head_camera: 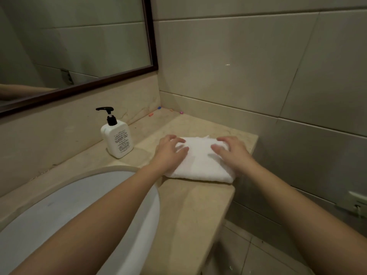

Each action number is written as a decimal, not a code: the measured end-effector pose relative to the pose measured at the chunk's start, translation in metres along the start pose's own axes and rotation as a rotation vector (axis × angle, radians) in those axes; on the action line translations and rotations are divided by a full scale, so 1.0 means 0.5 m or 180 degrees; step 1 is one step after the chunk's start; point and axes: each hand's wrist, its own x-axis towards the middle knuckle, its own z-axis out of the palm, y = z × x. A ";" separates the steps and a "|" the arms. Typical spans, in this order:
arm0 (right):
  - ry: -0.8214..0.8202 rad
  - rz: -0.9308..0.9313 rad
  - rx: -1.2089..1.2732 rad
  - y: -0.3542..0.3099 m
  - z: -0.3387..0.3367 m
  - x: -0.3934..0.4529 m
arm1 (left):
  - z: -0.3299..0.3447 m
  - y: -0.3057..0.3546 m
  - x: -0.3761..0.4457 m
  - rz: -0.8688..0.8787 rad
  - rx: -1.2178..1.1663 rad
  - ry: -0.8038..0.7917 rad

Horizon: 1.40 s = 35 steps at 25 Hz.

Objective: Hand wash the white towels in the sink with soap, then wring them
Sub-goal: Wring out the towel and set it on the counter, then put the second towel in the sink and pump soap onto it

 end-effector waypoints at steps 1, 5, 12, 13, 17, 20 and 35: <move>-0.0354 -0.0055 -0.0436 -0.008 0.010 -0.024 | 0.002 0.006 -0.023 0.0141 0.0330 -0.0344; -0.0869 -0.0009 -0.1099 -0.004 0.066 -0.071 | 0.030 -0.006 -0.082 0.0298 0.0981 -0.0928; -0.0624 -0.0244 -0.1245 -0.022 0.112 -0.007 | 0.023 -0.049 -0.033 0.0134 0.1090 -0.0670; -0.0617 -0.0260 -0.1269 -0.025 0.118 0.011 | 0.021 -0.058 -0.017 0.0115 0.1110 -0.0660; -0.0570 -0.0291 -0.1375 -0.030 0.139 0.095 | 0.017 -0.084 0.062 0.0031 0.1136 -0.0628; -0.0534 -0.0321 -0.1442 -0.028 0.149 0.149 | 0.018 -0.091 0.113 -0.0021 0.1139 -0.0628; -0.0504 -0.0558 -0.1198 -0.044 0.110 0.099 | -0.023 -0.051 0.046 -0.0357 0.1757 -0.0876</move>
